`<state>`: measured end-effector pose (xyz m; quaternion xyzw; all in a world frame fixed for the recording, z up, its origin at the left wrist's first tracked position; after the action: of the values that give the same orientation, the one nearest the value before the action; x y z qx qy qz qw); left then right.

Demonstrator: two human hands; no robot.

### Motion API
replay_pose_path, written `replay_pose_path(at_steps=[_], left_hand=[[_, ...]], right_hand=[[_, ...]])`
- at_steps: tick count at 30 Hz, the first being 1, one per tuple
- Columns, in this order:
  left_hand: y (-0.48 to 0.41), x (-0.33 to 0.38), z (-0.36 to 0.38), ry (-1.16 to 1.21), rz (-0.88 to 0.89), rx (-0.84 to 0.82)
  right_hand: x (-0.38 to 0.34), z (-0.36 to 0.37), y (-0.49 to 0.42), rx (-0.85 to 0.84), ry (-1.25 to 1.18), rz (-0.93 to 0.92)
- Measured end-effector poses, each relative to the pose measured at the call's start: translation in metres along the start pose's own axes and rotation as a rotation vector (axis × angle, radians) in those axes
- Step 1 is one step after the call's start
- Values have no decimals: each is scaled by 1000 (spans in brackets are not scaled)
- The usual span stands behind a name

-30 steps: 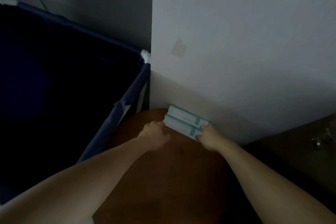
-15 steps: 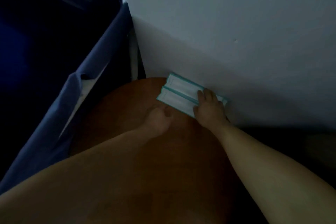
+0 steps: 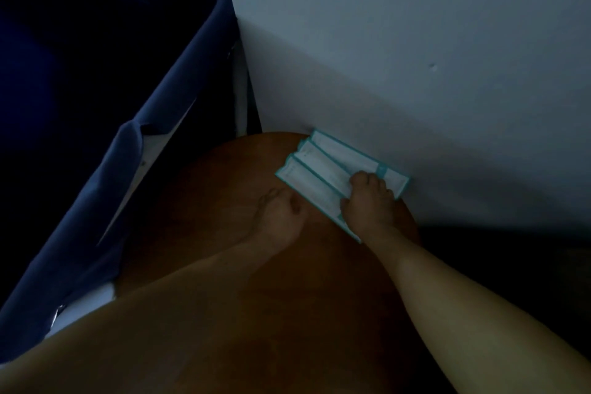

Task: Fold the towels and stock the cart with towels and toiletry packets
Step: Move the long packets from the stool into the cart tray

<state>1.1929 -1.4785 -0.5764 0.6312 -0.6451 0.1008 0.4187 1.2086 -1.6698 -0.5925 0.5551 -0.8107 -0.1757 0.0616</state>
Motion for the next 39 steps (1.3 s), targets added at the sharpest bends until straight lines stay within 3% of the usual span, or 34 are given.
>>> replay_pose_path(at_steps=[5,8,12,17,19,21,25,33,39], left_hand=[[4,-1,0,156,-72,14],[-1,0,-2,407,-158,44],[2,1,2,925,-398,94],[9,-13,-6,1078,-461,188],[12,-22,-9,1080,-462,201],[14,-31,-15,1039,-431,213],[22,-43,-21,1006,-393,170],[44,-46,-43,1014,-378,194],[74,-50,-67,959,-357,188]], right_hand=[[-9,-16,-1,11,110,-91],[-21,-34,11,69,36,-132],[-65,-66,58,273,-51,-386],[-87,-59,95,283,-317,-652],[-79,-53,92,290,-374,-609],[-62,-39,73,261,-297,-412],[-21,9,40,-45,59,-61],[-4,33,53,-179,93,16],[-20,43,77,-408,-260,42]])
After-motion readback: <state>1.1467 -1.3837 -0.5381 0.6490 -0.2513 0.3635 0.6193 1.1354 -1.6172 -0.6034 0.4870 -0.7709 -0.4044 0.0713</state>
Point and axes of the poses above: each hand's wrist, its own y-axis away from the middle knuckle, its own z-axis out of the palm, x = y × z, the point moved 9 cm from there along -y, towards the middle knuckle, and after that the axes turned 11 degrees about z, right-handed, at the moved point
